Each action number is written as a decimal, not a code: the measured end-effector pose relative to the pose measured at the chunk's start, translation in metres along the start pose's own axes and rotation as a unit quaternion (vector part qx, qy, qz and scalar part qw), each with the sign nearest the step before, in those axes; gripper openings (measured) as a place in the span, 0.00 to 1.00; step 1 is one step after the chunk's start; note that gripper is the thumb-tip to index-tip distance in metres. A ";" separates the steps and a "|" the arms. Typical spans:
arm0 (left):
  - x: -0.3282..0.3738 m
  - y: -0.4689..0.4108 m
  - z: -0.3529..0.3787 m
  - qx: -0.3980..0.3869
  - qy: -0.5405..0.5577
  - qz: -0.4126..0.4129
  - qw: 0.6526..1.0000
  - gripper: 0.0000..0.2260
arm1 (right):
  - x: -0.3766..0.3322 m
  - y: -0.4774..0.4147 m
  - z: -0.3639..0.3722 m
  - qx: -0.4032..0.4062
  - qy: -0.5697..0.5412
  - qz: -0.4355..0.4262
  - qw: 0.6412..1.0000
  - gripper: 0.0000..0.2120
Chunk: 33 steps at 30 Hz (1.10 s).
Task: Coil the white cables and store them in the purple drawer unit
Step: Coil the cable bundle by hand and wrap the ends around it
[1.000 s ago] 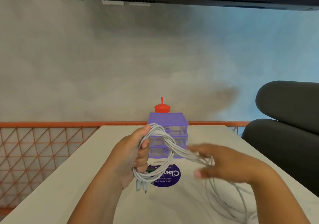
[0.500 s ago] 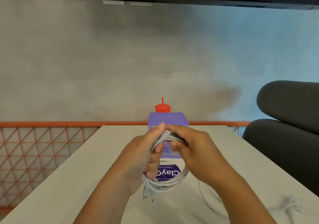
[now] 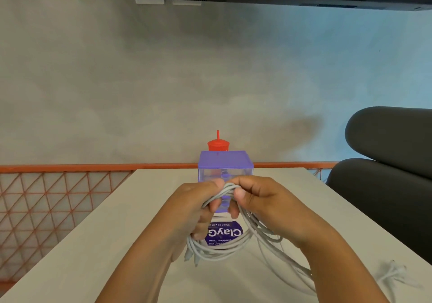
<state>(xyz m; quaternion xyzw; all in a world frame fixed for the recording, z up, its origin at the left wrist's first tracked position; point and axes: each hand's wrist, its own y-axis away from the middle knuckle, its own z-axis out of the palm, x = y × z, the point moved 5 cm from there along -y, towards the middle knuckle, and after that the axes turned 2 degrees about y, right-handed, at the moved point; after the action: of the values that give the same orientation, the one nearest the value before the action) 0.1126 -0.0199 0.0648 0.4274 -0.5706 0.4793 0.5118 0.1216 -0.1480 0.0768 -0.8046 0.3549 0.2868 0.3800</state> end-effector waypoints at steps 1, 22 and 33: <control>0.001 0.000 -0.001 0.006 0.000 0.002 1.000 0.18 | -0.004 0.000 0.000 0.025 0.048 -0.010 0.998 0.10; 0.000 -0.008 -0.020 0.112 0.188 0.041 0.975 0.18 | 0.013 0.004 -0.014 0.003 0.212 0.076 0.974 0.06; 0.003 -0.006 -0.015 0.016 0.211 0.017 0.977 0.15 | -0.016 0.023 -0.059 0.262 0.456 -0.128 0.841 0.23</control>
<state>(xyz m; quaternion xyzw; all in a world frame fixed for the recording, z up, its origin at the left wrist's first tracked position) 0.1202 -0.0064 0.0689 0.3149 -0.4498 0.5762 0.6053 0.1055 -0.2007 0.1114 -0.7529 0.4442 -0.2678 0.4051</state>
